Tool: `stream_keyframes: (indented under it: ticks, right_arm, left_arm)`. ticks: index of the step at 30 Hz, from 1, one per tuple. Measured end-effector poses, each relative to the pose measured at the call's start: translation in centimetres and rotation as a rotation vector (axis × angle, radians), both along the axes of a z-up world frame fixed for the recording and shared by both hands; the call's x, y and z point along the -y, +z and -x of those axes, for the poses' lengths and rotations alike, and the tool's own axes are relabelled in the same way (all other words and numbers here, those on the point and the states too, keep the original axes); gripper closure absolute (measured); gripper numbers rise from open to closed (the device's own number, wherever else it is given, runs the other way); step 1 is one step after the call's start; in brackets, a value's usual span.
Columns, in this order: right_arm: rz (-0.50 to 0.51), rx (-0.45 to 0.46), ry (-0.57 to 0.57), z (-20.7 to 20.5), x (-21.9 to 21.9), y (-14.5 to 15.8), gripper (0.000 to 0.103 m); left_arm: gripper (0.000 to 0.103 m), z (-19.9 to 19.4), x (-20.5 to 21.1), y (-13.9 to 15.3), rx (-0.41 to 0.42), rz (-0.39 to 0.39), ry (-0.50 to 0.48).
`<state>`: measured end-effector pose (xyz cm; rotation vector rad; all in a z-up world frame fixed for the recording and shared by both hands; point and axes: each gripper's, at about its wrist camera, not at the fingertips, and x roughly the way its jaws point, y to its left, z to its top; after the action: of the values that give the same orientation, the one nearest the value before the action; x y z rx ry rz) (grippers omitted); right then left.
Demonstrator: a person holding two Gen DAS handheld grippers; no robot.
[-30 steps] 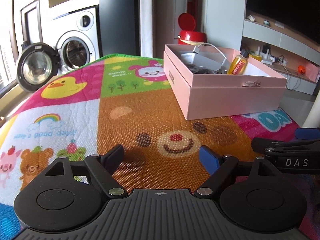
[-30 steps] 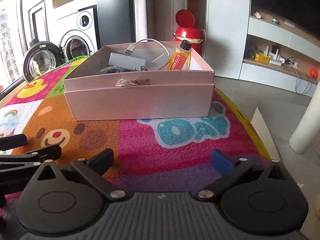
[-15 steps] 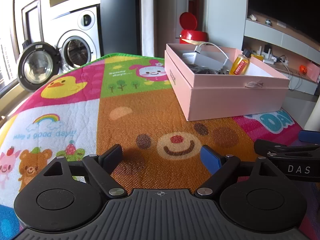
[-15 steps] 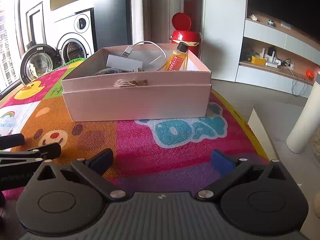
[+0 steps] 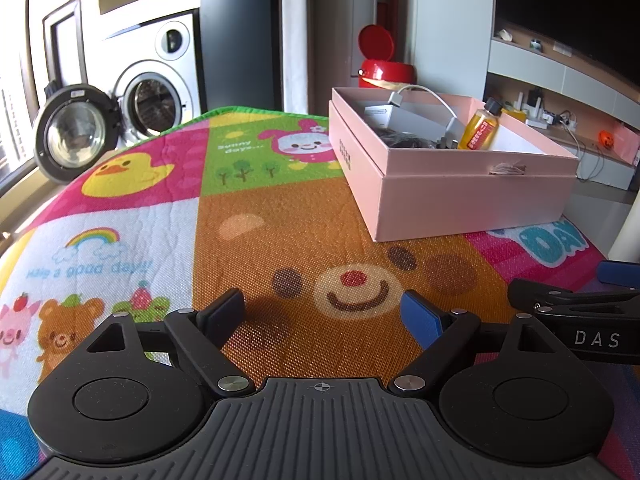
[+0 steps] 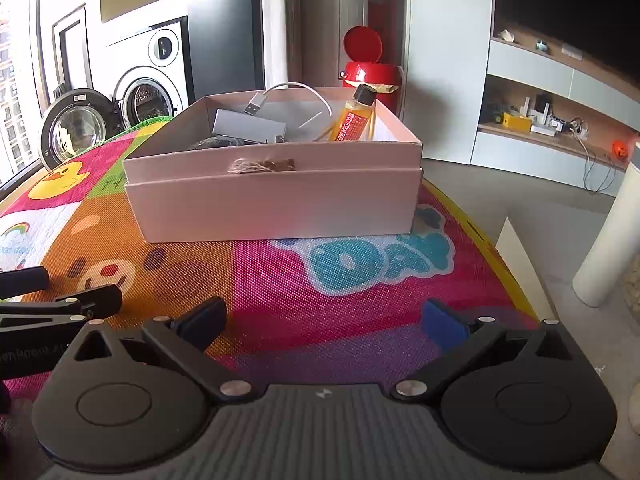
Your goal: Organize rigid objects
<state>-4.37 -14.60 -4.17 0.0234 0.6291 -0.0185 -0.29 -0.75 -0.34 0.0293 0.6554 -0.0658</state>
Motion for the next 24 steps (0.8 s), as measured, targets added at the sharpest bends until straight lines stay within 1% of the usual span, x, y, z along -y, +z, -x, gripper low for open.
stream_keyframes:
  ticks: [8, 10, 24]
  right_arm:
    - [-0.004, 0.0, 0.0, -0.05, 0.08, 0.07, 0.0]
    - [0.001, 0.0, 0.0, -0.04, -0.01, 0.06, 0.0]
    - [0.001, 0.0, 0.0, -0.05, -0.06, 0.03, 0.0]
  left_arm:
    - [0.013, 0.03, 0.13, 0.02, 0.001, -0.015, 0.0]
    - [0.013, 0.02, 0.12, 0.05, 0.001, -0.005, 0.0]
    - [0.013, -0.04, 0.26, 0.03, 0.002, -0.007, 0.0]
